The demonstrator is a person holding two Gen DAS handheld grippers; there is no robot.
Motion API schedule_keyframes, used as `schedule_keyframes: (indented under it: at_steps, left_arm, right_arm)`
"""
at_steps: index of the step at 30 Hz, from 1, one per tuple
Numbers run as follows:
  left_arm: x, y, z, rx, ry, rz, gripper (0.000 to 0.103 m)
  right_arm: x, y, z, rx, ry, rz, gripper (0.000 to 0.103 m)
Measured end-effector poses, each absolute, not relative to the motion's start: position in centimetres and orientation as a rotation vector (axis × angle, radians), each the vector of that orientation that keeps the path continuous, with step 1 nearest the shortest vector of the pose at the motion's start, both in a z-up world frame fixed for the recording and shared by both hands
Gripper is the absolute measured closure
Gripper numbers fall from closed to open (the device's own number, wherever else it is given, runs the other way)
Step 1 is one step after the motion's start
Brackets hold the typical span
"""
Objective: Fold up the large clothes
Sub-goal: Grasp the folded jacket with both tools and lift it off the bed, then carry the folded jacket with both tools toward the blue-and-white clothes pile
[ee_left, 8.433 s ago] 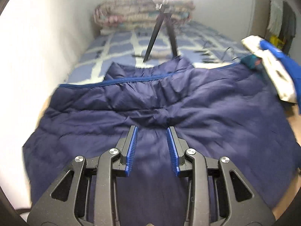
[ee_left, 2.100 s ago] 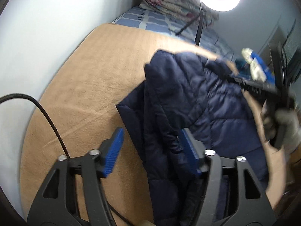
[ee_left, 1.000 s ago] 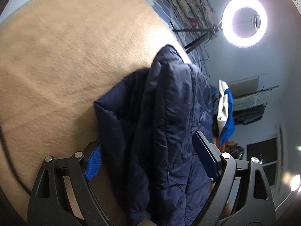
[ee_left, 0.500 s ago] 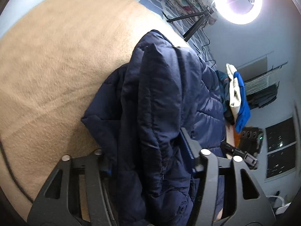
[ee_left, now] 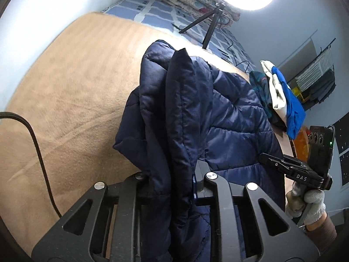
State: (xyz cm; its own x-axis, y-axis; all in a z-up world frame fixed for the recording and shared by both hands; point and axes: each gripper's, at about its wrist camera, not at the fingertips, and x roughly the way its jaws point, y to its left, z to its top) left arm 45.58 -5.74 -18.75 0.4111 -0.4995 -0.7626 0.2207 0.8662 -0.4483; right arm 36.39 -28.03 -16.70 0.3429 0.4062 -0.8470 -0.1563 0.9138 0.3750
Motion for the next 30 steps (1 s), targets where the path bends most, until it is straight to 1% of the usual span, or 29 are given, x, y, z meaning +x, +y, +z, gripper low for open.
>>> schedule_keyframes:
  at_steps: [4, 11, 19, 30]
  left_arm:
    - [44.4, -6.4, -17.9, -0.280, 1.045, -0.474, 0.087]
    - [41.4, -9.2, -16.8, -0.214, 1.047, -0.513, 0.087]
    - [37.8, -13.8, -14.3, -0.129, 1.001, -0.583, 0.088]
    - [34.3, -21.9, -10.1, -0.027, 0.902, -0.703, 0.088]
  right_arm:
    - [35.5, -27.2, -15.3, 0.184, 1.165, 0.347, 0.084]
    - [33.0, -29.4, -13.2, 0.121, 1.154, 0.316, 0.085]
    - [29.0, -32.4, -9.5, 0.058, 1.101, 0.258, 0.086]
    - [24.1, -38.5, -4.9, 0.038, 1.008, 0.169, 0.086]
